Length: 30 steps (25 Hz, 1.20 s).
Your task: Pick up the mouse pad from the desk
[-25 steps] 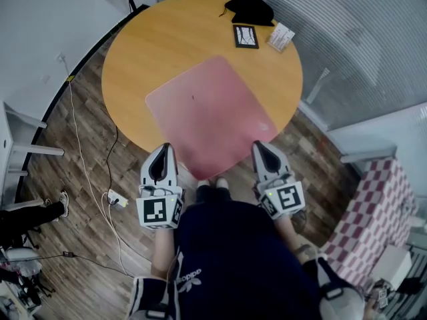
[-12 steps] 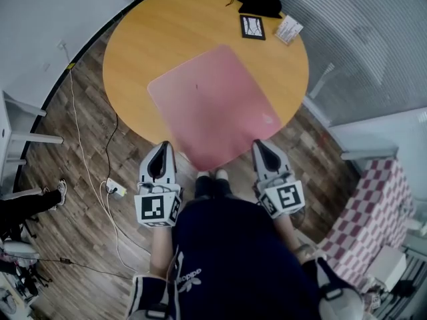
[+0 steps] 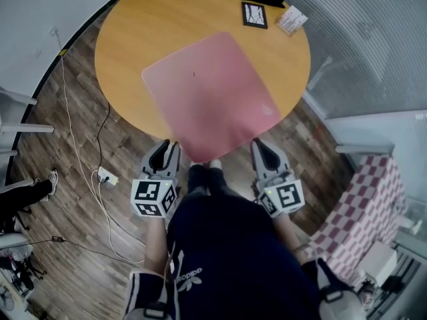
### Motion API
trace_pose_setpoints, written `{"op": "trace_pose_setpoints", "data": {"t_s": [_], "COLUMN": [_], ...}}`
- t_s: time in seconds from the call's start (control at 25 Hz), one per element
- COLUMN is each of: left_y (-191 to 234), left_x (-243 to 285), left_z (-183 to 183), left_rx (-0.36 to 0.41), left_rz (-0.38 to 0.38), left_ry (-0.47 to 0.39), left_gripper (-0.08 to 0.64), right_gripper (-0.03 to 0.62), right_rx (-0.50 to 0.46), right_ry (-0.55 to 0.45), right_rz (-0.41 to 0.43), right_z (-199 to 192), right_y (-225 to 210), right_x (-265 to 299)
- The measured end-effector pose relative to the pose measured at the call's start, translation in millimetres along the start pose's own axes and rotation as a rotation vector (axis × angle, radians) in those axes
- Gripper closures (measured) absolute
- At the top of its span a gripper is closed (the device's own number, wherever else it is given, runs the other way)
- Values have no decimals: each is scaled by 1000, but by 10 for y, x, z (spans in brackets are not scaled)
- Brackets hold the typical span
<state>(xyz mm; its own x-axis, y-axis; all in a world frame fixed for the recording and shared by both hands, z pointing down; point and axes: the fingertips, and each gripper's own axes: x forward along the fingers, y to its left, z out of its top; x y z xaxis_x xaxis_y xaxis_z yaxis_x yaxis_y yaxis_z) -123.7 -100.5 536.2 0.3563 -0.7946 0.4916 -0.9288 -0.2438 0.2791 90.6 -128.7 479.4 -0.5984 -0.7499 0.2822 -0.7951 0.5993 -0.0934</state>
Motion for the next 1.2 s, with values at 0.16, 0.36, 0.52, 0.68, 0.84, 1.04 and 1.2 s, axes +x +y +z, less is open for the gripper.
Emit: {"op": "trace_pose_setpoints", "data": {"t_s": [0.16,0.36,0.52,0.68,0.84,1.04,1.2], "left_y": [-24,-53,-50,-9,-73,-230,-330], "left_x": [114,247,367,514,625,722,773], "left_z": [-435,-931,-1320,-1632,-1818,-1896,-1874], "left_rx": [-138,-209,-261,-273,-298,-312,-301], "left_rz": [-71,-112,-150,-171,-227,-310,-353], "left_ry": [107,222,308,385,434,458,456], "left_gripper": [432,407,400,400,400,400,402], "right_gripper": [589,589,589,589,589,588,589], "right_rx": [-4,19,59,123,142,163,181], "right_ry": [45,108,147,170,213,247,238], "right_rz": [14,30,45,45,46,19,2], "right_z": [-110,-310,-460,-566,-776,-949,-934], "right_y": [62,176,318,445,512,519,532], "right_x": [-16,-42,-30,4,-39,-119,-137]}}
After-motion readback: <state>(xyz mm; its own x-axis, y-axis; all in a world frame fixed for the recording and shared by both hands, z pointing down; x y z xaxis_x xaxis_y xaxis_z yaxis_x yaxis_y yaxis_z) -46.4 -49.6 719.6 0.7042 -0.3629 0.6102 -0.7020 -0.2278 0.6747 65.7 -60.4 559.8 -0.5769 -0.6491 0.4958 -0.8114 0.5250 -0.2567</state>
